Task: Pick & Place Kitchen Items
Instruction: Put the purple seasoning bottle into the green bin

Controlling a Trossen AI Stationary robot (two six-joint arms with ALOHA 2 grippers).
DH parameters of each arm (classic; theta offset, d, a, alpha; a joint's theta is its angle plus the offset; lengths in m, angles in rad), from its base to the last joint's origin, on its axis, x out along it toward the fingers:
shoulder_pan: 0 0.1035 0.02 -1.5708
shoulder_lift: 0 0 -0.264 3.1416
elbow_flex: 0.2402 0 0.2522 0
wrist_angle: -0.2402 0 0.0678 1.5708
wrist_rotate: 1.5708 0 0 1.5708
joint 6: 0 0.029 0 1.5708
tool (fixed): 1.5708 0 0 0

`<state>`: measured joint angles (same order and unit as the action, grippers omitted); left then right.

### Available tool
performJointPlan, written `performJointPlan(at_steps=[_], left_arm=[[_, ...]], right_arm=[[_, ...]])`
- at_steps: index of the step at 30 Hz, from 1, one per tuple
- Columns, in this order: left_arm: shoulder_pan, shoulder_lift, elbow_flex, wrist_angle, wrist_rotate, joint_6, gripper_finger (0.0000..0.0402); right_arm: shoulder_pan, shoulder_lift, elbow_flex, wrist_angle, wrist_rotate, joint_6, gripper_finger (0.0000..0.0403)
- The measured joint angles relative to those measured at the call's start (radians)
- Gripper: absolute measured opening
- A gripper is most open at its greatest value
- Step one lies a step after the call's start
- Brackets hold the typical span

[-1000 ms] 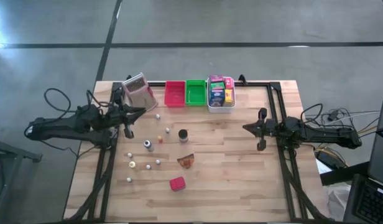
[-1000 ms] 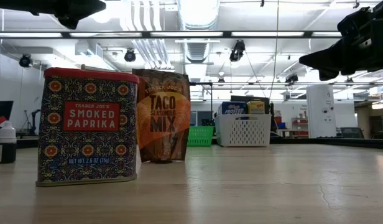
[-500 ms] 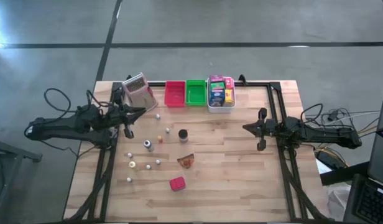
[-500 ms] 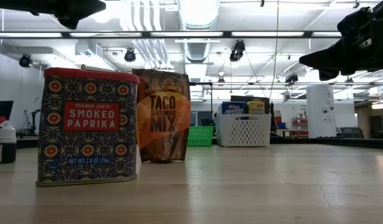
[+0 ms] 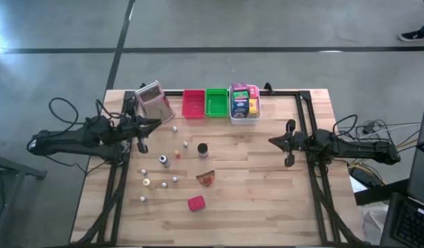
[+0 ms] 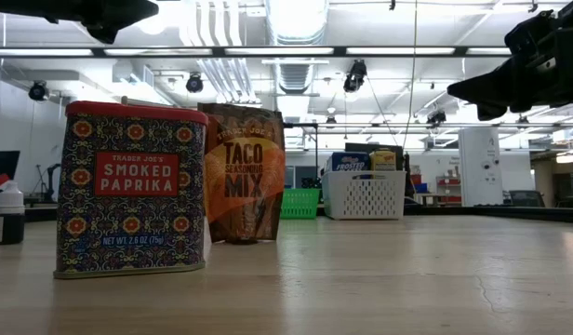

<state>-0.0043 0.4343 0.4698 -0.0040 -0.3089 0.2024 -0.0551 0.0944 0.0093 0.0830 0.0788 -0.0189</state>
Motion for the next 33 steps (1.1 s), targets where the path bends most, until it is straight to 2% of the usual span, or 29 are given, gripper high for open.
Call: performJointPlan(at_steps=[24, 33], left_arm=[[0.0, 0.0, 0.0, -0.003, 0.0, 0.0, 0.0039], [0.0, 0.0, 0.0, -0.091, 0.0, 0.0, 0.0039]], right_arm=[[0.0, 0.0, 0.0, 0.0, 0.0, 0.0, 0.0008], [0.0, 0.0, 0.0, 0.0, 0.0, 0.0, 0.0008]])
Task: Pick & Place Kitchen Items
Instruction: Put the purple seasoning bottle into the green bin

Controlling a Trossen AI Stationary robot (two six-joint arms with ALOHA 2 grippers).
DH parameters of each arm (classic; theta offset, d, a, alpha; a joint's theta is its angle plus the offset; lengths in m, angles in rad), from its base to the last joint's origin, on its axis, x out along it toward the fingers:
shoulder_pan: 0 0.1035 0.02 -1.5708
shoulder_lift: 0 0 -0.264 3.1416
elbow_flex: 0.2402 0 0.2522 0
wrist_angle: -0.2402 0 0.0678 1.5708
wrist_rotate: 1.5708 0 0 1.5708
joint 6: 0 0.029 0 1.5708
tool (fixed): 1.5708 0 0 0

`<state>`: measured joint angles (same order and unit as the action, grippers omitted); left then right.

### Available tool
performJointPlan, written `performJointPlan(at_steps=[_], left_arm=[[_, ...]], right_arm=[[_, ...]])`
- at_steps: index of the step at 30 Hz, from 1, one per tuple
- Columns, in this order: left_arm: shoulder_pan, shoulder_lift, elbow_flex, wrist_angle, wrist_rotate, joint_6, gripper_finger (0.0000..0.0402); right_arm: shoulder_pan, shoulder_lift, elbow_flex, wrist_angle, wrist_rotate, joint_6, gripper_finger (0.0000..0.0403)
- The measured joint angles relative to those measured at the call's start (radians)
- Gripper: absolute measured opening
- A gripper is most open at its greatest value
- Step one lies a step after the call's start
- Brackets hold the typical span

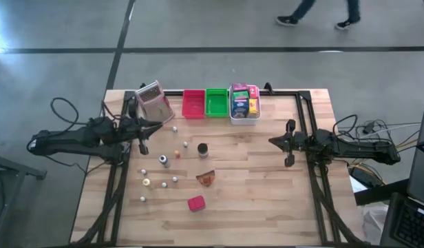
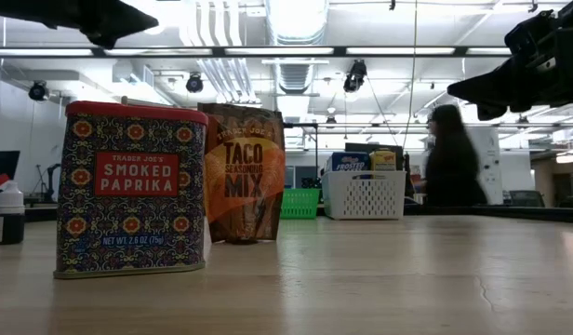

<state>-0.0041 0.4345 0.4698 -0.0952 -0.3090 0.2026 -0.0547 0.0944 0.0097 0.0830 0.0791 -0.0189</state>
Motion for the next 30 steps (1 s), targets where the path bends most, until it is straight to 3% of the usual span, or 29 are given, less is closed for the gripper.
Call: performJointPlan(at_steps=[25, 26, 30], left_arm=[[0.0, 0.0, 0.0, -0.063, 0.0, 0.0, 0.0039], [0.0, 0.0, 0.0, -0.063, 0.0, 0.0, 0.0039], [0.0, 0.0, 0.0, -0.063, 0.0, 0.0, 0.0039]], right_arm=[[0.0, 0.0, 0.0, 0.0, 0.0, 0.0, 0.0008], [0.0, 0.0, 0.0, 0.003, 0.031, 0.005, 0.0008], [-0.003, -0.001, 0.0, 0.003, 0.387, 0.068, 0.0008]])
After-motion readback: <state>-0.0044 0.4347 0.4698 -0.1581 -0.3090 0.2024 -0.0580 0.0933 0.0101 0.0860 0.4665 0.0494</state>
